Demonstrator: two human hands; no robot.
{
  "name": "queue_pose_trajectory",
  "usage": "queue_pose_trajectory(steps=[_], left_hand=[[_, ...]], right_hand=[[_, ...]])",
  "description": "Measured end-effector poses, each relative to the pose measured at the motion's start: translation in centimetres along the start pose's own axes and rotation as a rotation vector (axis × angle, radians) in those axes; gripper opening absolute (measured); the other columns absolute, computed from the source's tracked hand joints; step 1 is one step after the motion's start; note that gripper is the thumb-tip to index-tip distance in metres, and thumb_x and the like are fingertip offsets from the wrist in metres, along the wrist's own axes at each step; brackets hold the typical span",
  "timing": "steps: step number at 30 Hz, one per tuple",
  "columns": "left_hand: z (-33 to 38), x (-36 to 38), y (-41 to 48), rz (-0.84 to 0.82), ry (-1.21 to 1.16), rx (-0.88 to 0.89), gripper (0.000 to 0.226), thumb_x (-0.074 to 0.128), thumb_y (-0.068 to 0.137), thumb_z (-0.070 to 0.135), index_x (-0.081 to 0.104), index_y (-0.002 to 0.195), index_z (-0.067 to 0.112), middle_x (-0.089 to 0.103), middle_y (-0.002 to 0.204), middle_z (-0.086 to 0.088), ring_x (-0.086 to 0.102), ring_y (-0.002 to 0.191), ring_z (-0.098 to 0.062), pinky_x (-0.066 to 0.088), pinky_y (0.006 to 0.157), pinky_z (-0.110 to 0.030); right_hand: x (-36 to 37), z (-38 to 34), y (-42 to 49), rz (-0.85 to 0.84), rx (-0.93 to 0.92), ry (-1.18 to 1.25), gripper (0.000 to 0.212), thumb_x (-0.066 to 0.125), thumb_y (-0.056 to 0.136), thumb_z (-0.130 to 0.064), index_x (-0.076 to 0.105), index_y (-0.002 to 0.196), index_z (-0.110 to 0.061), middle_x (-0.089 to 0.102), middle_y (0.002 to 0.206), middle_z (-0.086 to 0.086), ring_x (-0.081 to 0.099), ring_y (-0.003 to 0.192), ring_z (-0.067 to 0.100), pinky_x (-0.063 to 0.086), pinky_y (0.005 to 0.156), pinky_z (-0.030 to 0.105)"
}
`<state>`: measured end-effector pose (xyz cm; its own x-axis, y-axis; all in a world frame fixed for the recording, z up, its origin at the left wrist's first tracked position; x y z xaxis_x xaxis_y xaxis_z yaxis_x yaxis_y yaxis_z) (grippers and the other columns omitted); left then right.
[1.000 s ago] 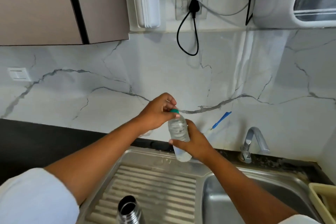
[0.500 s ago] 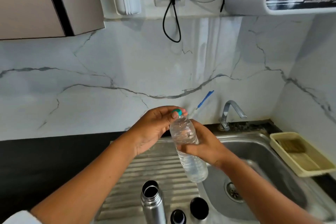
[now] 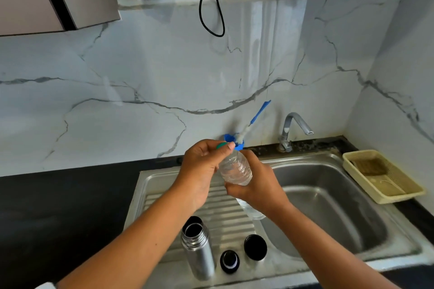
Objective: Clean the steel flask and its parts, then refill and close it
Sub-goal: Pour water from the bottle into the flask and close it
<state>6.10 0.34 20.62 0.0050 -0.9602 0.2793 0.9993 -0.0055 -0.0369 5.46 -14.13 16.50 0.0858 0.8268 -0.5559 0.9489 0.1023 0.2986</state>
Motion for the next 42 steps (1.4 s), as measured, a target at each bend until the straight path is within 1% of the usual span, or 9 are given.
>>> queue_pose_trajectory(steps=[4, 10, 14, 17, 23, 29, 31, 34, 42], left_hand=[[-0.5, -0.4, -0.2, 0.085, 0.065, 0.003, 0.036, 0.090, 0.073, 0.027, 0.056, 0.080, 0.019, 0.065, 0.082, -0.004, 0.063, 0.073, -0.015, 0.049, 0.061, -0.024], [-0.1, -0.5, -0.3, -0.033, 0.141, 0.070, 0.029, 0.085, 0.073, 0.028, 0.074, 0.096, 0.015, 0.074, 0.094, 0.002, 0.069, 0.088, -0.009, 0.055, 0.076, -0.022], [-0.3, -1.5, 0.0, -0.101, 0.155, 0.051, 0.039, 0.081, 0.073, 0.029, 0.077, 0.110, 0.015, 0.076, 0.115, -0.005, 0.069, 0.113, -0.019, 0.054, 0.100, -0.033], [-0.7, -2.6, 0.3, -0.073, 0.110, 0.028, 0.040, 0.077, 0.078, 0.020, 0.074, 0.117, 0.008, 0.074, 0.120, -0.013, 0.067, 0.119, -0.025, 0.051, 0.105, -0.039], [-1.1, -4.1, 0.2, 0.083, 0.112, 0.092, 0.035, 0.081, 0.074, 0.026, 0.076, 0.105, 0.010, 0.077, 0.108, -0.014, 0.071, 0.098, -0.018, 0.055, 0.087, -0.034], [-2.1, -7.9, -0.6, 0.181, 0.075, 0.111, 0.028, 0.073, 0.084, 0.036, 0.073, 0.104, 0.015, 0.076, 0.109, -0.012, 0.071, 0.112, -0.027, 0.053, 0.101, -0.041], [-3.0, -9.4, -1.1, 0.196, 0.106, 0.095, 0.029, 0.069, 0.087, 0.038, 0.069, 0.105, 0.016, 0.077, 0.109, -0.009, 0.070, 0.114, -0.025, 0.053, 0.099, -0.039], [-4.5, -11.4, -2.3, 0.207, 0.146, 0.037, 0.034, 0.066, 0.086, 0.044, 0.068, 0.105, 0.016, 0.079, 0.106, -0.001, 0.071, 0.113, -0.017, 0.052, 0.103, -0.039], [-8.7, -13.4, -4.7, 0.130, 0.160, -0.099, 0.029, 0.062, 0.099, 0.037, 0.067, 0.113, 0.012, 0.078, 0.108, 0.006, 0.069, 0.113, -0.009, 0.045, 0.114, -0.040]], right_hand=[[0.6, 0.3, -0.1, -0.016, -0.045, -0.003, 0.068, 0.082, 0.063, -0.039, 0.055, 0.125, -0.030, 0.071, 0.093, -0.010, 0.068, 0.083, 0.011, 0.058, 0.074, 0.036], [0.9, 0.9, 0.3, -0.084, -0.093, 0.055, 0.075, 0.079, 0.061, -0.047, 0.053, 0.130, -0.035, 0.072, 0.097, -0.014, 0.069, 0.086, 0.006, 0.058, 0.076, 0.032], [1.1, 1.8, 1.0, -0.096, -0.098, 0.119, 0.070, 0.085, 0.062, -0.040, 0.057, 0.125, -0.034, 0.072, 0.095, -0.017, 0.069, 0.085, 0.006, 0.057, 0.076, 0.033], [1.6, 2.2, 1.5, -0.134, -0.081, 0.123, 0.069, 0.087, 0.062, -0.038, 0.057, 0.124, -0.035, 0.071, 0.094, -0.019, 0.069, 0.085, 0.007, 0.057, 0.078, 0.034], [3.1, 2.4, 2.3, -0.189, -0.087, 0.080, 0.066, 0.088, 0.061, -0.038, 0.056, 0.118, -0.038, 0.070, 0.088, -0.017, 0.066, 0.081, 0.007, 0.054, 0.074, 0.026], [3.9, 2.3, 1.5, -0.200, -0.118, 0.027, 0.068, 0.090, 0.061, -0.036, 0.053, 0.117, -0.042, 0.069, 0.090, -0.021, 0.065, 0.083, 0.002, 0.048, 0.072, 0.012], [3.9, 2.3, 0.9, -0.208, -0.107, -0.033, 0.070, 0.089, 0.062, -0.035, 0.054, 0.123, -0.038, 0.069, 0.098, -0.019, 0.064, 0.086, 0.004, 0.049, 0.075, 0.014], [3.9, 2.1, -0.7, -0.204, -0.073, -0.127, 0.073, 0.088, 0.063, -0.032, 0.053, 0.127, -0.035, 0.066, 0.097, -0.019, 0.060, 0.082, 0.002, 0.040, 0.070, 0.005], [3.7, 1.0, -5.1, -0.246, -0.016, -0.355, 0.076, 0.085, 0.067, -0.028, 0.046, 0.132, -0.040, 0.064, 0.115, -0.016, 0.063, 0.097, 0.013, 0.057, 0.077, 0.037]])
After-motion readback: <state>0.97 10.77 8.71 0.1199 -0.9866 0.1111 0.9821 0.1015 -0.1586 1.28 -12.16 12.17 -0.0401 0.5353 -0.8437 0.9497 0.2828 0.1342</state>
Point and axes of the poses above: each hand's wrist, its own y-axis towards the middle knuckle, its own x-axis out of the palm, z = x × y, the point moved 3 cm from there along y, towards the middle knuckle
